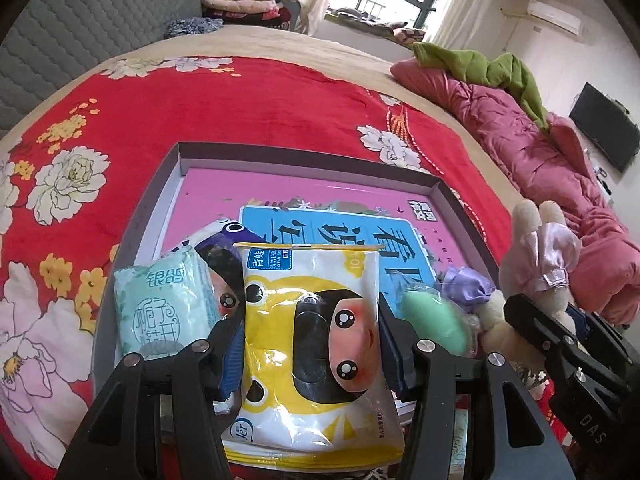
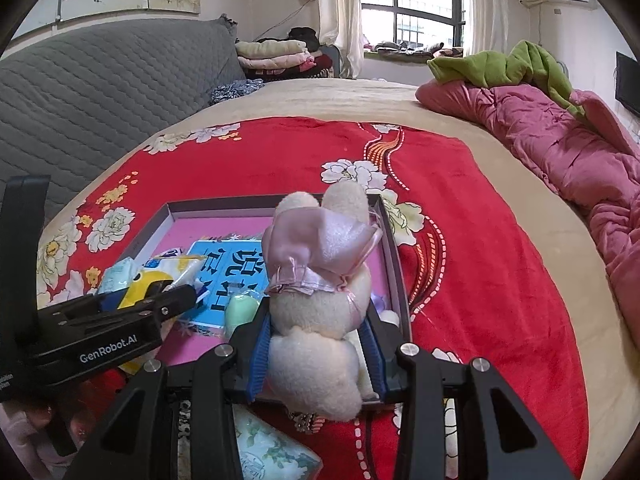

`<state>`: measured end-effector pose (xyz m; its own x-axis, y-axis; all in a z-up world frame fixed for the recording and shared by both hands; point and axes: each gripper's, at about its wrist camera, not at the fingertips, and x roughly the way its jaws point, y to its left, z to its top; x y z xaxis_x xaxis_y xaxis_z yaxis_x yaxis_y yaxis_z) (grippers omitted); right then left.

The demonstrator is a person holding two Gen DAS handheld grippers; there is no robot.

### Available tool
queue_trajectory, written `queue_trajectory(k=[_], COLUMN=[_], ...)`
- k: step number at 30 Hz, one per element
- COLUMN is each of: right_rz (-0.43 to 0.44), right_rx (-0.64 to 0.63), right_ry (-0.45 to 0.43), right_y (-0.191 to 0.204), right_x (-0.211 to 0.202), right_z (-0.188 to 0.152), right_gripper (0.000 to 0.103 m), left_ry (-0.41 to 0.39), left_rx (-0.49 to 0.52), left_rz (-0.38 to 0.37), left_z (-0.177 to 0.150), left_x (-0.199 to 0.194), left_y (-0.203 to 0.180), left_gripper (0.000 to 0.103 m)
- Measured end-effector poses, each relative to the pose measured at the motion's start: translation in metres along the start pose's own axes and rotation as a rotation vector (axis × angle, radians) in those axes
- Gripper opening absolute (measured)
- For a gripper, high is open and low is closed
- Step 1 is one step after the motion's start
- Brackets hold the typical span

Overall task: Organize soft objects
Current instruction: 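Lift and carry the wipes pack and plush bunny over the box with both tools, then lower the wipes pack into the box and open the left tool while the right tool releases the bunny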

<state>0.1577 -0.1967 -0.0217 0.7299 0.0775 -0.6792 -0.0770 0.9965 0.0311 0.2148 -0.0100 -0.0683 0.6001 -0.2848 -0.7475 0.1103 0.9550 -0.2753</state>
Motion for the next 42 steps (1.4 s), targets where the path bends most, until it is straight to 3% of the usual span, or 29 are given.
queue_trajectory(k=[20,42], right_rz=[-0.025,-0.003], right_rx=[-0.05,-0.065], right_ry=[0.057,0.065], right_y=[0.009,0.011], right_x=[0.026,0.02], right_z=[-0.01,-0.014], right_gripper=[0.041,0.041], left_ry=[0.014,0.012], left_rx=[0.005,0.008], left_rz=[0.01,0.021], left_z=[0.0,-0.001], left_x=[0.003,0.004], left_y=[0.002,0.003], left_gripper=[0.057,0.057])
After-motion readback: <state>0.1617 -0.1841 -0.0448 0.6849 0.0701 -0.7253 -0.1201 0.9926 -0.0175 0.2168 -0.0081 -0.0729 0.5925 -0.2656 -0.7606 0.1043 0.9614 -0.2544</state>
